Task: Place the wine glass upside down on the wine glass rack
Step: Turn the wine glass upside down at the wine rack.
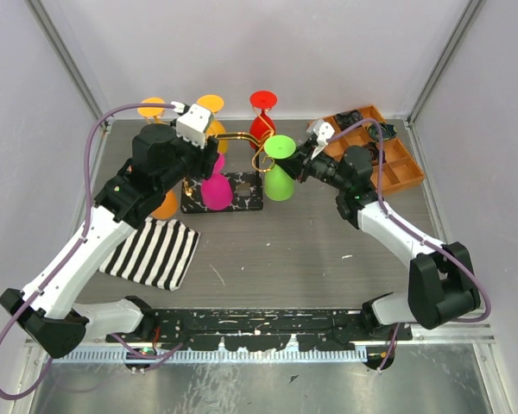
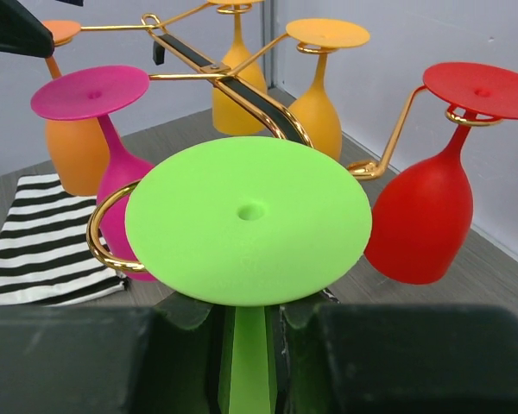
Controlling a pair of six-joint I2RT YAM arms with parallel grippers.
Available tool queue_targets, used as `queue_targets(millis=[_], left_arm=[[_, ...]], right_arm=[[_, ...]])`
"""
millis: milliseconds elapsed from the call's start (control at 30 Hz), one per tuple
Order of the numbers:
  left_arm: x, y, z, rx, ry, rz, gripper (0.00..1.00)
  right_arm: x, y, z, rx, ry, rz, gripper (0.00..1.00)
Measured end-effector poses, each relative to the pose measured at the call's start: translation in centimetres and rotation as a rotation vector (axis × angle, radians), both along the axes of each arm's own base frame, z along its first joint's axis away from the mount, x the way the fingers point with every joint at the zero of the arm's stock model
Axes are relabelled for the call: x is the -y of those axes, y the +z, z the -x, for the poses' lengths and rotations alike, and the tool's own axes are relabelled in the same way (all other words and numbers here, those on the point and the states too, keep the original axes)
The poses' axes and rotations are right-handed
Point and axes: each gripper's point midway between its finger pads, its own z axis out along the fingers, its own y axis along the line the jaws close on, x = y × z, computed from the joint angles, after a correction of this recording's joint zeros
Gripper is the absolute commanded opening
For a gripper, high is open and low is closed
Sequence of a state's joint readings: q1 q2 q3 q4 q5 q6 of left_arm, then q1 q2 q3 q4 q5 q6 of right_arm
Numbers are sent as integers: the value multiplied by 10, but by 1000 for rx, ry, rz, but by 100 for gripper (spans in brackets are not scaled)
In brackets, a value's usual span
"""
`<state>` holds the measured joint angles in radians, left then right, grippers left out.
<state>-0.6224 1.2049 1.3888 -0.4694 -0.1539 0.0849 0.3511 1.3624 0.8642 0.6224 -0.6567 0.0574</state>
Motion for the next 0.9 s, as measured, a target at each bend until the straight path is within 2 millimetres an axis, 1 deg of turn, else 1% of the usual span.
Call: queue_targets(millis=[167, 333, 467, 900], left_arm=[[0, 0, 0, -1, -1, 1, 62], [-1, 0, -1, -1, 0, 2, 62], [-2, 0, -1, -2, 2, 3, 62], [-3, 0, -2, -3, 1, 5, 62]], right_arm=[[-6, 0, -1, 10, 38, 4, 1], [-11, -11, -5, -13, 68, 16, 1], [-15, -15, -8, -22, 89, 21, 1], [-27, -11, -10, -1, 140, 16, 1]])
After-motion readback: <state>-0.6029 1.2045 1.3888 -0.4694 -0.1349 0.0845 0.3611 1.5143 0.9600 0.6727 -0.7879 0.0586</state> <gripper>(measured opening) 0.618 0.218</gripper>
